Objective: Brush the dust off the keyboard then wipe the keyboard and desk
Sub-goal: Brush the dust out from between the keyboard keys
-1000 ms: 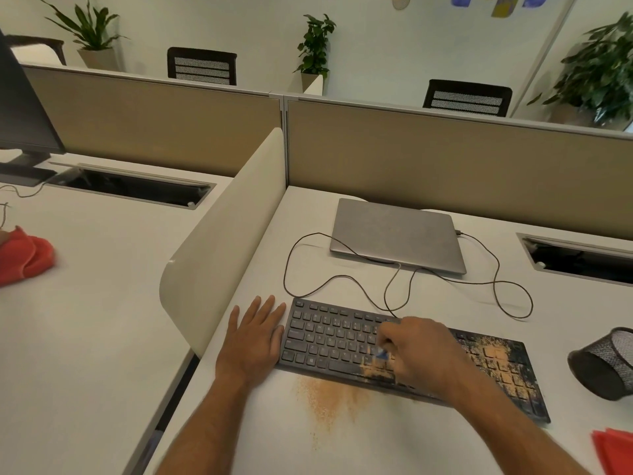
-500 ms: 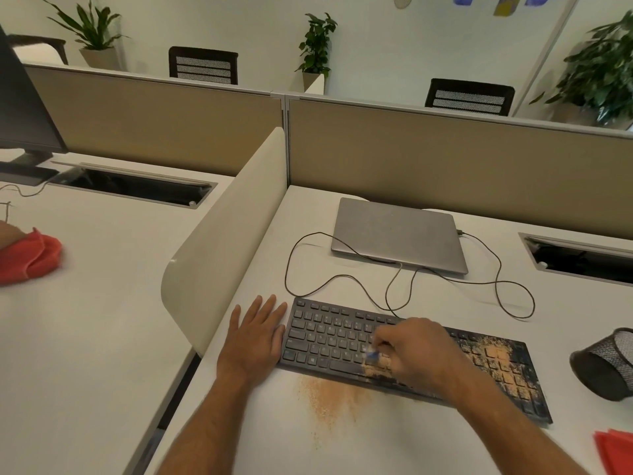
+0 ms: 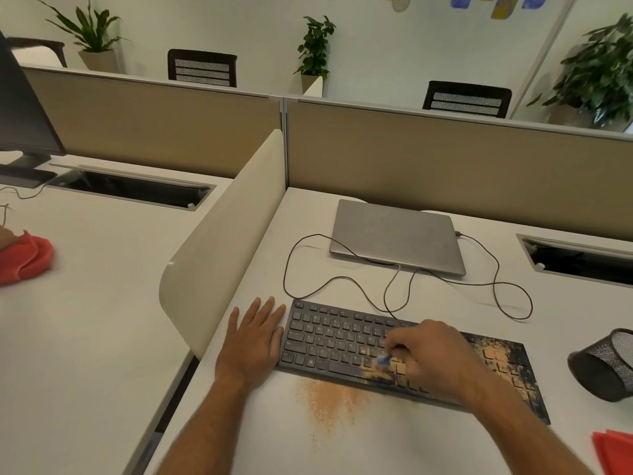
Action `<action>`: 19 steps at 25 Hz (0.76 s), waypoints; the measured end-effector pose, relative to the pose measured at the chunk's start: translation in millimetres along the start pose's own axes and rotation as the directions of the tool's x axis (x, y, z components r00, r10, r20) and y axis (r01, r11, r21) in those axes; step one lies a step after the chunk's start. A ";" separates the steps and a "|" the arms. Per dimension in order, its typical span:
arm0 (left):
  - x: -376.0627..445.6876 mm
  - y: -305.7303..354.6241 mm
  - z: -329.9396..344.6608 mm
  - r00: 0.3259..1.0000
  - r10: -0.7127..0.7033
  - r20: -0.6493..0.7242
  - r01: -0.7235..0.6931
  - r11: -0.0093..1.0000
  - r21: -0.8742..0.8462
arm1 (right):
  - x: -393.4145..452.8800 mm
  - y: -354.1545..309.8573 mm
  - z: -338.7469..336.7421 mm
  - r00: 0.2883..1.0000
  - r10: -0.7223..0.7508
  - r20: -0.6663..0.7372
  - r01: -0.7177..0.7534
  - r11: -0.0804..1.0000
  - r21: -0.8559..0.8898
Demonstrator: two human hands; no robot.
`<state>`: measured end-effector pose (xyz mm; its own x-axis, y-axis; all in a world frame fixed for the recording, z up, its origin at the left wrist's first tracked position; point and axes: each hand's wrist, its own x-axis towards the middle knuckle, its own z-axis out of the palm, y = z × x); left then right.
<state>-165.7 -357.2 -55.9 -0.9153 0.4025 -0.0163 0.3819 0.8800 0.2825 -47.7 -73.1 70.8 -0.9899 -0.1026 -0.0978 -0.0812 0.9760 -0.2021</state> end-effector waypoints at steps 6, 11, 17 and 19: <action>-0.3 -0.6 0.3 1.000 0.001 -0.003 -0.001 1.000 -0.017 | 1.4 -7.0 22.3 0.987 -0.082 -0.141 0.088 0.996 0.033; 0.6 -0.3 0.4 1.000 -0.001 0.006 0.001 1.000 0.002 | -0.9 -1.7 15.6 0.990 -0.078 -0.120 0.096 0.984 0.152; 0.6 -1.0 1.7 1.000 -0.001 -0.002 0.001 1.000 -0.003 | 4.0 -5.9 23.0 0.987 -0.113 -0.112 0.121 0.990 0.077; 0.5 -1.1 1.5 1.000 -0.002 -0.009 0.002 1.000 -0.014 | 1.6 0.2 17.6 0.985 -0.085 -0.153 0.105 0.987 0.125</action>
<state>-166.4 -357.6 -57.7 -0.9170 0.3987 -0.0081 0.3787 0.8770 0.2957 -47.2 -76.5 53.5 -0.9854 -0.1551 0.0698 -0.1696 0.9280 -0.3317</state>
